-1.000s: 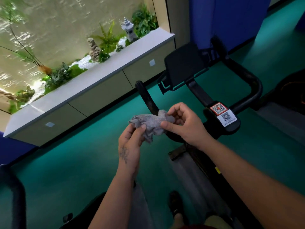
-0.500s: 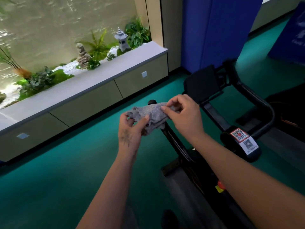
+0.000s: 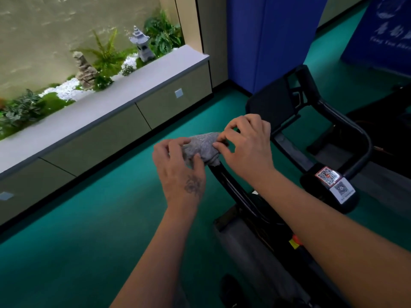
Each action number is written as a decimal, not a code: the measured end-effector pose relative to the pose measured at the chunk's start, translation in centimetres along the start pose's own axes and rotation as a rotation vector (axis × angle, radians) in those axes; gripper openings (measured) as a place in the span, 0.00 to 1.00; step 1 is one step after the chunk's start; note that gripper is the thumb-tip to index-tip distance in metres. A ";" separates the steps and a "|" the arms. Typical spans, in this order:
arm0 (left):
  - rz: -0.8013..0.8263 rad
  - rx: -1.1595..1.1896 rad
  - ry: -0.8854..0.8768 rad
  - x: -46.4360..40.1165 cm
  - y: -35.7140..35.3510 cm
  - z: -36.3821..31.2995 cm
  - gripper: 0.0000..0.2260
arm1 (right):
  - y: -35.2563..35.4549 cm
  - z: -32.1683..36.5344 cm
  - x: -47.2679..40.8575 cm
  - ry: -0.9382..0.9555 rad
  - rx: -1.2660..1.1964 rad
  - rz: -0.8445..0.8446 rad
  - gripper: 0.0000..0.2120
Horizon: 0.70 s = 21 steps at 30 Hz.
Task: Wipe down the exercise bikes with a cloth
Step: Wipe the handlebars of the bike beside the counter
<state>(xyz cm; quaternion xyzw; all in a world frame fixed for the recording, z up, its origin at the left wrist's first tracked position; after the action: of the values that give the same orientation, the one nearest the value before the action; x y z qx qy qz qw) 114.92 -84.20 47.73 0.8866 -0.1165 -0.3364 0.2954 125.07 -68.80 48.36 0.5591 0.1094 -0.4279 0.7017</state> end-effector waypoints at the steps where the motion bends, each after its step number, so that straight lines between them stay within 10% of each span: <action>1: 0.033 0.026 -0.035 -0.1 -0.3 -0.3 0.15 | -0.1 -0.1 0.0 0.001 -0.003 0.007 0.10; 21: 0.982 -0.338 -1.247 -9.3 -3.6 -3.0 0.27 | 10.8 -10.8 7.8 -0.038 0.012 0.175 0.17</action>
<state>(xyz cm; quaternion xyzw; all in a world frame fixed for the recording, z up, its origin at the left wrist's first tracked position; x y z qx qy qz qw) 110.05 -76.23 52.25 0.3271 -0.5832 -0.6136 0.4200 141.16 -62.98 47.12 0.5624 0.0444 -0.3762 0.7350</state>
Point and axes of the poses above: each hand's wrist, its own x-axis away from the middle knuckle, its own y-axis out of the back of the hand, z = x × y, the point moved 7 cm from there along -x, towards the middle knuckle, and after that the axes turned 5 degrees about -x, right-handed, at the moved point
